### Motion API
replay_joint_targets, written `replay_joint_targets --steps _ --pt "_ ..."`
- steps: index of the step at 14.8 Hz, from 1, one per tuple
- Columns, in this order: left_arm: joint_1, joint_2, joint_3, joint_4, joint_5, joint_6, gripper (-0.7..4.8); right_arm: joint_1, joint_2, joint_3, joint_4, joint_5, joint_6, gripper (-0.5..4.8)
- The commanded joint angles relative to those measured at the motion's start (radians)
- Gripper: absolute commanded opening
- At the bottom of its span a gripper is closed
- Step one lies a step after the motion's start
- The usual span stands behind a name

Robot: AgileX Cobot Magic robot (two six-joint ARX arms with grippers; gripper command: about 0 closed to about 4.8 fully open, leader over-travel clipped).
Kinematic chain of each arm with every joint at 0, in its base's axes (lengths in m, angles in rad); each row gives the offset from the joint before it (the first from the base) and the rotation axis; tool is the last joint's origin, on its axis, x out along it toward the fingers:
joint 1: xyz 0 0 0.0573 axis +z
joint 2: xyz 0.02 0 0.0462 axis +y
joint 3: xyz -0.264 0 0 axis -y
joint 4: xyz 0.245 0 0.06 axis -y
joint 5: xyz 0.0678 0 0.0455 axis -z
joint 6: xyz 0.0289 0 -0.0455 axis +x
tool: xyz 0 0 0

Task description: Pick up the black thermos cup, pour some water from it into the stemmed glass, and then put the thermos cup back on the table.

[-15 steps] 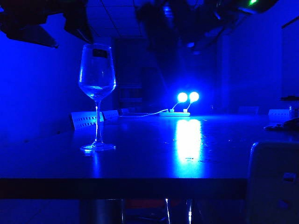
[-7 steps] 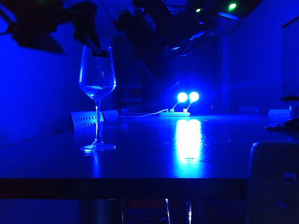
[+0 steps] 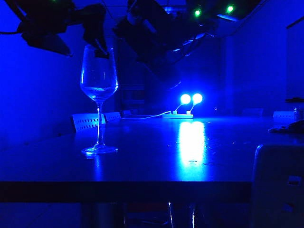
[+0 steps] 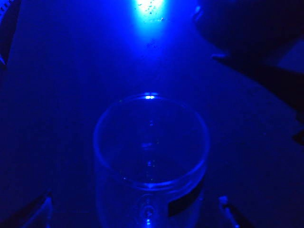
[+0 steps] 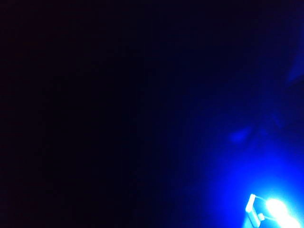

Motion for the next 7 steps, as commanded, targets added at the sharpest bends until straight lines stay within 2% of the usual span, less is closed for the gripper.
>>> replay_joint_targets --steps 1,7 --pt "-0.001 -0.003 0.002 -0.021 -0.005 0.063 4.79 0.005 -0.017 0.016 0.1 -0.006 -0.119 1.38" --pt "-0.001 -0.003 0.002 -0.067 -0.029 0.068 4.79 0.016 -0.017 0.016 0.111 -0.006 -0.249 1.38"
